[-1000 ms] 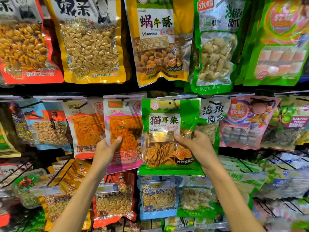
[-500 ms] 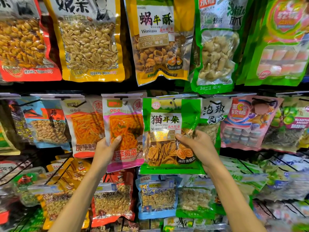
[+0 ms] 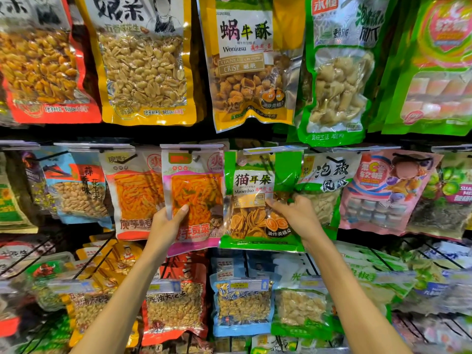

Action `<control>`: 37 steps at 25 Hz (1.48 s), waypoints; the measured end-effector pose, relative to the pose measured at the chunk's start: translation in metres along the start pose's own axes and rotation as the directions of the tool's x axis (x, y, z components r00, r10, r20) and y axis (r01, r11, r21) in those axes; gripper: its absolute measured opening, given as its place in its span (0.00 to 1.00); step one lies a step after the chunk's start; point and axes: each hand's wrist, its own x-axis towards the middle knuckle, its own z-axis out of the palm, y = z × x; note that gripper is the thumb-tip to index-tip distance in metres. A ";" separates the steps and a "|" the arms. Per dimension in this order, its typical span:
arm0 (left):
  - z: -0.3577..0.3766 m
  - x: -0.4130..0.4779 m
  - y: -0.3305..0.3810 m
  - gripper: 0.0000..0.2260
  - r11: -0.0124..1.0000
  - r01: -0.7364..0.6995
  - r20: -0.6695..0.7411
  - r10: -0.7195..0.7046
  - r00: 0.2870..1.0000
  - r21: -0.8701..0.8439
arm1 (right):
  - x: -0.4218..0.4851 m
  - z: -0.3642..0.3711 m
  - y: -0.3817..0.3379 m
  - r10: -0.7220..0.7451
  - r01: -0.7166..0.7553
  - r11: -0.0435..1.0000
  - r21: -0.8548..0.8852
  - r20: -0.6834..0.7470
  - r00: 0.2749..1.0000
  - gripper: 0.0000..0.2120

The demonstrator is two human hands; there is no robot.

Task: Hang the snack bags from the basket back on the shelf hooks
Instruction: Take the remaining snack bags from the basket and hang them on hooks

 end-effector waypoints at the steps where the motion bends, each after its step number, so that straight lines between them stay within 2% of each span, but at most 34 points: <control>1: -0.001 0.003 0.000 0.10 1.000 -0.002 -0.011 0.002 1.000 0.029 | 0.006 0.001 0.003 0.011 -0.011 1.000 -0.019 -0.006 1.000 0.22; 3: -0.001 0.007 0.000 0.12 0.998 0.000 -0.014 0.001 1.000 0.070 | 0.014 0.004 0.006 0.017 -0.017 0.998 -0.063 -0.010 1.000 0.13; 5: 0.000 0.007 -0.001 0.11 0.998 0.006 -0.001 -0.006 1.000 0.061 | 0.018 0.006 0.010 0.018 -0.019 0.998 -0.060 -0.021 1.000 0.09; 8: -0.002 0.007 -0.003 0.10 0.997 0.018 0.041 -0.021 0.999 0.072 | 0.021 0.008 0.017 0.044 -0.045 0.998 -0.042 -0.018 0.999 0.11; 11: -0.010 0.009 -0.009 0.18 0.988 0.043 0.100 -0.058 0.993 0.147 | 0.020 0.010 0.026 0.076 -0.076 0.997 0.015 0.013 0.997 0.15; 13: -0.013 0.008 -0.010 0.20 0.980 0.044 0.148 -0.073 0.986 0.194 | 0.018 0.009 0.029 0.072 -0.072 0.997 -0.009 0.043 0.996 0.16; 14: -0.015 0.008 -0.009 0.19 0.975 0.032 0.165 -0.069 0.984 0.220 | 0.018 0.007 0.034 0.074 -0.071 0.996 -0.046 0.065 0.995 0.17; 16: -0.020 0.004 -0.003 0.08 0.953 -0.022 0.225 -0.048 0.973 0.301 | 0.012 0.006 0.037 0.084 -0.073 0.989 -0.128 0.082 0.993 0.13; 18: -0.026 0.006 -0.005 0.06 0.870 -0.157 0.315 0.002 0.949 0.467 | 0.002 0.007 0.036 0.073 -0.058 0.971 -0.230 0.056 0.996 0.05; 21: -0.040 0.010 -0.007 0.07 0.677 -0.292 0.382 0.017 0.924 0.676 | -0.014 0.014 0.036 0.010 -0.033 0.927 -0.374 -0.064 0.998 0.09; 25: -0.062 0.009 0.008 0.08 0.495 -0.416 0.431 0.091 0.898 0.763 | -0.033 0.031 0.024 0.012 -0.068 0.772 -0.632 -0.093 0.996 0.19; 27: -0.079 0.010 0.014 0.13 0.354 -0.488 0.483 0.108 0.869 0.798 | -0.045 0.048 0.015 0.036 -0.126 0.675 -0.727 -0.138 0.990 0.23; 30: -0.103 0.008 0.022 0.22 0.166 -0.543 0.537 0.083 0.840 0.823 | -0.063 0.075 0.002 0.095 -0.218 0.458 -0.862 -0.197 0.976 0.29; 34: -0.153 -0.002 0.031 0.24 0.082 -0.537 0.537 0.029 0.843 0.839 | -0.088 0.127 -0.030 0.113 -0.264 0.220 -0.939 -0.244 0.963 0.31; 37: -0.206 -0.013 0.030 0.24 0.035 -0.521 0.521 0.006 0.853 0.853 | -0.110 0.180 -0.049 0.072 -0.227 0.142 -0.964 -0.218 0.973 0.31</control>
